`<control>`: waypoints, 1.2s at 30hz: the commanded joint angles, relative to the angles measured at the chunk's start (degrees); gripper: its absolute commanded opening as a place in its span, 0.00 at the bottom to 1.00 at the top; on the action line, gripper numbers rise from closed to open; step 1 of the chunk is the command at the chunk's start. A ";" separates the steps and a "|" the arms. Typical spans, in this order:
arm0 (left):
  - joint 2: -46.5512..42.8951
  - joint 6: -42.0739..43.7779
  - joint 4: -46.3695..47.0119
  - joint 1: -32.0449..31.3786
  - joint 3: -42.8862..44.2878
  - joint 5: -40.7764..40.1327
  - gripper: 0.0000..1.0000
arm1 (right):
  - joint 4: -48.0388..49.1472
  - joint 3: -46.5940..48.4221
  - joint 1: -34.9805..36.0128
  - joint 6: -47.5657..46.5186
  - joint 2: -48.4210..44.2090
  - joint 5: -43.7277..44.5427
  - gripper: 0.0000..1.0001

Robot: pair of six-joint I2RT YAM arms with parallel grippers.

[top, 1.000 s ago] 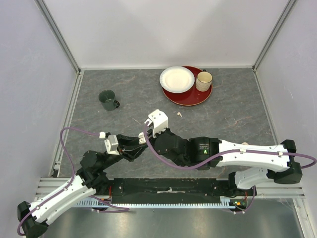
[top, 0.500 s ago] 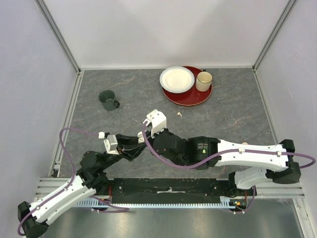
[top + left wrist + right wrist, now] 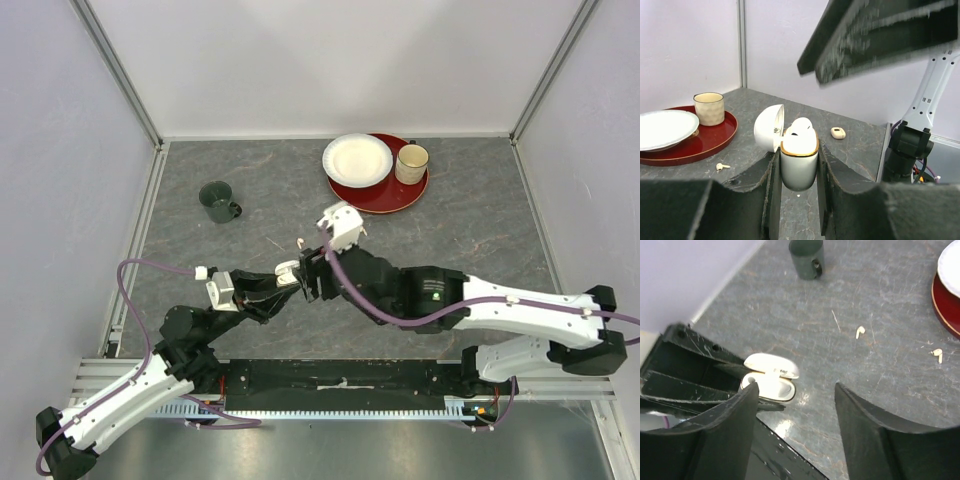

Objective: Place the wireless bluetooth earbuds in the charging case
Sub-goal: Place the earbud in the charging case, then move the earbud to the center of the board.

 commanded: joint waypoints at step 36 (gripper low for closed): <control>2.87 9.84 -3.74 0.17 19.81 -1.18 0.02 | 12.70 -6.80 -21.29 34.35 29.84 -35.76 0.71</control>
